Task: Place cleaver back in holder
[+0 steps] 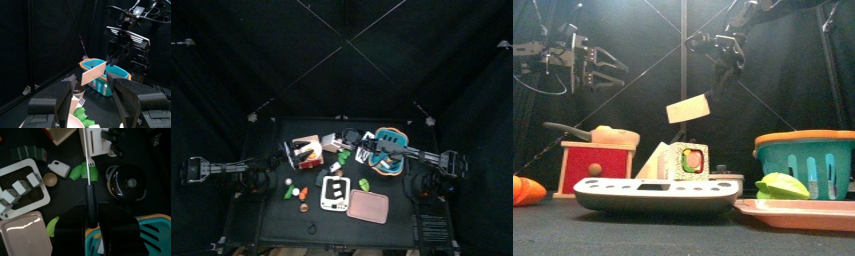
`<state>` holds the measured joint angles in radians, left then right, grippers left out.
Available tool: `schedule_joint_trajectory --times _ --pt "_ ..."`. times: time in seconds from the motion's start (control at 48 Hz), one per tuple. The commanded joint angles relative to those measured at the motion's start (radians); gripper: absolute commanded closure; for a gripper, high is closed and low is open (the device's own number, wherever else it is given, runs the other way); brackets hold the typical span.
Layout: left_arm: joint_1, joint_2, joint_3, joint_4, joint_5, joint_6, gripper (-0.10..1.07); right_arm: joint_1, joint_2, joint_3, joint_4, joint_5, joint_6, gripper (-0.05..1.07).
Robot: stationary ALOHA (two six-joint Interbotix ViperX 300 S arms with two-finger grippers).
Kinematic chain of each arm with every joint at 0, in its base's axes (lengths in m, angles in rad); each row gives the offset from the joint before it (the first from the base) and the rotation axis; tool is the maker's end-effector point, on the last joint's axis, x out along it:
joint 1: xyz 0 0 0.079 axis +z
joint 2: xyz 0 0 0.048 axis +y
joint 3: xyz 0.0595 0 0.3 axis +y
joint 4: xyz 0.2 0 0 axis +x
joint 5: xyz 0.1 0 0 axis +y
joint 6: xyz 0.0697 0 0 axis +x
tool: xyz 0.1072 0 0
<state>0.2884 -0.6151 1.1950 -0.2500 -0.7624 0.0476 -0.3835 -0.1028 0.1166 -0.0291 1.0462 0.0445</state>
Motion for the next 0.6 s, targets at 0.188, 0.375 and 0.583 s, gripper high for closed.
schedule_joint_trajectory --times 0.188,0.375,0.583 --pt "0.006 -0.002 -0.003 -0.005 -0.002 0.003 0.10 -0.110 0.067 -0.061 0.138 0.092 -0.176 0.52" --pt "0.005 -0.002 0.002 -0.005 0.003 0.003 0.10 -0.140 0.100 -0.086 0.155 0.095 -0.195 0.52" --pt "0.006 -0.002 0.002 -0.005 0.008 0.003 0.10 -0.140 0.121 -0.106 0.149 0.117 -0.195 0.52"
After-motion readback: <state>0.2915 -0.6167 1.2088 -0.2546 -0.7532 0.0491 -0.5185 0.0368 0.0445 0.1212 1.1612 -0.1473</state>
